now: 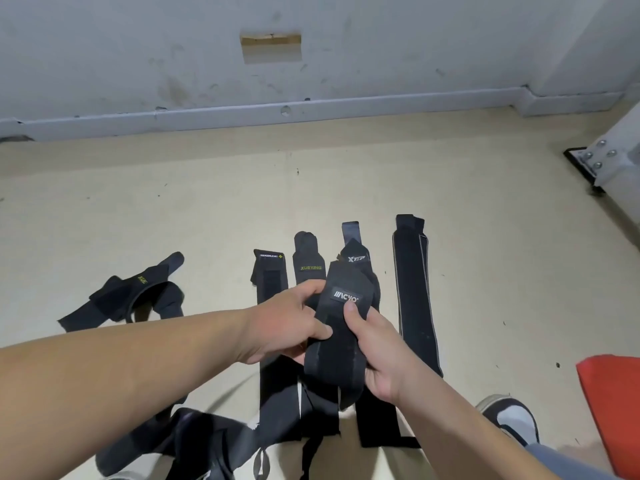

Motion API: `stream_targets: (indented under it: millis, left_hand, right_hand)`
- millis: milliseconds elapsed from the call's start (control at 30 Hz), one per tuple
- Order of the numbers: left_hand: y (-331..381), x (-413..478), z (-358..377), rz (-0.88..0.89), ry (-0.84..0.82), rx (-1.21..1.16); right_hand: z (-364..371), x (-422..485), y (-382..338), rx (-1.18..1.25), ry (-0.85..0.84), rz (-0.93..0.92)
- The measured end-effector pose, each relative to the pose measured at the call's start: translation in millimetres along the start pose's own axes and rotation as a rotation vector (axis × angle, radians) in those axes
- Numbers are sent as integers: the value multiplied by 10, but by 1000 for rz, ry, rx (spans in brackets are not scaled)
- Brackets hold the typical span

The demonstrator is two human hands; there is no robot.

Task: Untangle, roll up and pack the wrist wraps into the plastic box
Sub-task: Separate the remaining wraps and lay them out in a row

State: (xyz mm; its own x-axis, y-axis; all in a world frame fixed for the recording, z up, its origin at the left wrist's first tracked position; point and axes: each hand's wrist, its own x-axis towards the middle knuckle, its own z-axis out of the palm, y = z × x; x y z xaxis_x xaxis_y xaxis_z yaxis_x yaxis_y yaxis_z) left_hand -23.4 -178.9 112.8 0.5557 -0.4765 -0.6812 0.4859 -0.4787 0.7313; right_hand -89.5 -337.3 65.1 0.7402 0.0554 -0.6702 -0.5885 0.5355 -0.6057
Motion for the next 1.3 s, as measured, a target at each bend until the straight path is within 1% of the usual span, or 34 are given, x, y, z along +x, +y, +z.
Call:
stream_targets:
  millis: [133,233,333,400,467,600,667,767,867,1067,1300]
  left_hand:
    - [-24,-16,-15,4,19,-22]
    - [-87,1,-68,-36,26,-49]
    - [-154,-61,-99,-99,-61,-49]
    - [-206,-94,-103,-94,-106,-48]
    - [-257,-109,-144,-64,-59,-54]
    - [-323,-103,-263,4,42,-68]
    - [-316,-85,-305,37,133,-78]
    - [-299,-18,-400,154,258,-107]
    - [-248,1,-488,220,326,-73]
    - [-196,39,-536,252,325,-68]
    - [-227,58,-548,251,337,-34]
  right_hand:
    - [35,-1,1,-26,21,-27]
    - [78,39,15,-22,63,-41]
    - [128,80,27,-38,92,-34]
    - [171,113,49,-126,76,-47]
    - [218,148,86,-220,58,-65]
    - [282,180,142,-302,9,-45]
    - [300,182,153,-373,-9,-34]
    - [316,214,182,-517,-42,-19]
    - [321,232,204,-611,-45,-23]
    - [274,239,206,-657,-27,-48]
    - [313,185,175,-657,-66,-43]
